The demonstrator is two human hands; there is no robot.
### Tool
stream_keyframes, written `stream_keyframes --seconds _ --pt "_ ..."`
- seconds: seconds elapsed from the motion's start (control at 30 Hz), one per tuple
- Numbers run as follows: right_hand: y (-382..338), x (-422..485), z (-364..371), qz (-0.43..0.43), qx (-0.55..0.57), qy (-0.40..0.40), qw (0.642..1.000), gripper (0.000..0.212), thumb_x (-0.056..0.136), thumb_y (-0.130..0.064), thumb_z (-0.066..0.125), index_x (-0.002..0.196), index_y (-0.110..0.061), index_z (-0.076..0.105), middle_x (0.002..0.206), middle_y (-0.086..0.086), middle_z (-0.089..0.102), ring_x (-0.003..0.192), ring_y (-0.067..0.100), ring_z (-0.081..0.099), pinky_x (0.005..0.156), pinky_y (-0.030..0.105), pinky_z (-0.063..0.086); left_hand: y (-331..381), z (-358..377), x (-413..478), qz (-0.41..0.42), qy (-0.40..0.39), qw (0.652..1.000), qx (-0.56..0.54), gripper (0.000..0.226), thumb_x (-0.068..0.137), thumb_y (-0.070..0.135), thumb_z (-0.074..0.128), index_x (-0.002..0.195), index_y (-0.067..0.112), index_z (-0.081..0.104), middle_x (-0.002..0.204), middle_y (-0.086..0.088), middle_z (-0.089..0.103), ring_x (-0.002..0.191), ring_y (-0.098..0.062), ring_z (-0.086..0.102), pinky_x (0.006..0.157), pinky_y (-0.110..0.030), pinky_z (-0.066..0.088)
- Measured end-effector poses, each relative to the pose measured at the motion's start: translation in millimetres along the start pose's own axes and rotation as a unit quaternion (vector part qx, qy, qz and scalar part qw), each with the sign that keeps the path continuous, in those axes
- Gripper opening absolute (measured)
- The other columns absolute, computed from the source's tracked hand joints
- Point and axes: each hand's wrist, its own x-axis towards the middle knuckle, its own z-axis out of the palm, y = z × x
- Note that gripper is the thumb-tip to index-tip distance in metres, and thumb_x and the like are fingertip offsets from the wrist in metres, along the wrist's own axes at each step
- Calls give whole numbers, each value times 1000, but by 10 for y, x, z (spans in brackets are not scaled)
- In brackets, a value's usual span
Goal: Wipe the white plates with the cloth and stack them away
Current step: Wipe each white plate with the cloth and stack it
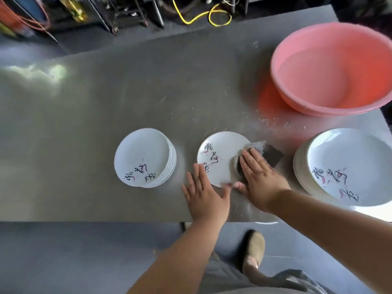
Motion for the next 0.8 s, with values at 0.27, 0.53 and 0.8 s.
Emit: stream_keyframes --seconds 0.27,0.53,0.8 --pt "-76 -374 134 -46 10 -39 998 111 84 -83 -15 167 -12 4 175 3 -10 152 23 -34 123 36 -21 -68 -76 -505 0 -47 999 4 96 94 78 33 168 26 0 174 4 -18 161 -22 -14 128 -45 -14" --pt "152 109 -33 -20 3 -3 1000 99 92 -76 12 168 -13 4 175 -3 -12 156 17 -28 124 34 -13 -477 -321 332 234 -59 953 185 76 101 66 11 168 32 0 168 19 -28 157 -15 -27 127 -48 -18" --pt "57 -321 270 -41 -9 -49 998 99 91 -79 0 166 -16 -7 165 -6 -33 149 15 -38 127 38 -15 -518 -209 294 212 -33 961 172 75 102 65 13 168 32 8 172 17 -20 161 -18 -16 126 -43 -21"
